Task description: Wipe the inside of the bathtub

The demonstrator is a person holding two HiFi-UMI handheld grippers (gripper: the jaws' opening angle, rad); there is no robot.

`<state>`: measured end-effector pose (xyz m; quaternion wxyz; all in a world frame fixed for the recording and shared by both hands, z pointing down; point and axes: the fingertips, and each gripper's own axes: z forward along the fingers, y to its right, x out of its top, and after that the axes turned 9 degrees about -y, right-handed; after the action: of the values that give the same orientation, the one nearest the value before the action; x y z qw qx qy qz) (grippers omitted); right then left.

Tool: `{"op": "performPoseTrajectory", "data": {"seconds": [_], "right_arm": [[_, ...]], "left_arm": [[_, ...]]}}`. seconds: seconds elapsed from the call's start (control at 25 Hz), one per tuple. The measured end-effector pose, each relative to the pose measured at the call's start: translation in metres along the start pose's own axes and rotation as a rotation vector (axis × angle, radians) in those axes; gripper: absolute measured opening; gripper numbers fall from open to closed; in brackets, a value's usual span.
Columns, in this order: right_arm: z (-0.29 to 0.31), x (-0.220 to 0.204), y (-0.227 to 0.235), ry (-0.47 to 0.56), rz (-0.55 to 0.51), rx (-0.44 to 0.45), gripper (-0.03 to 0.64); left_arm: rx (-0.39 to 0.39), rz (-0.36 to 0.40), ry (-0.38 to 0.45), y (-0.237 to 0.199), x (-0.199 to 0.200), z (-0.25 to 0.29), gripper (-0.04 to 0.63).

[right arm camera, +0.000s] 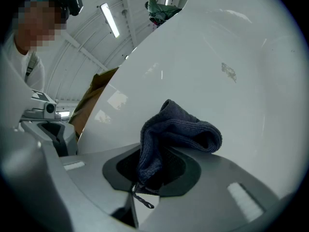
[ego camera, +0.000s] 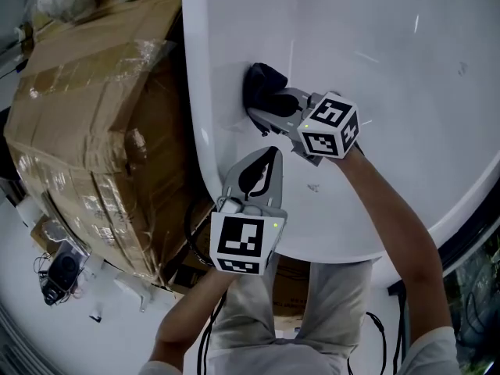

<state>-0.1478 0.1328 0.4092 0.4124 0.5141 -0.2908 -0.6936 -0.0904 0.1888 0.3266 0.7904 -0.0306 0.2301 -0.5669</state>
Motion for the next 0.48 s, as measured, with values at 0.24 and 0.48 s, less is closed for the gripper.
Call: {"op": "performPoseTrajectory", "data": {"seconds": [0.24,0.48], "right_arm": [[-0.003,0.006,-0.026,0.007,-0.056,0.025,0.072],[-0.004,0.006,-0.057,0.009,-0.079,0.065,0.072]], "left_arm": [[0.009,-0.010,0.004,0.001,-0.004,-0.017,0.000],[0.015,-0.010,-0.006,0.004,-0.009,-0.040,-0.002]]}}
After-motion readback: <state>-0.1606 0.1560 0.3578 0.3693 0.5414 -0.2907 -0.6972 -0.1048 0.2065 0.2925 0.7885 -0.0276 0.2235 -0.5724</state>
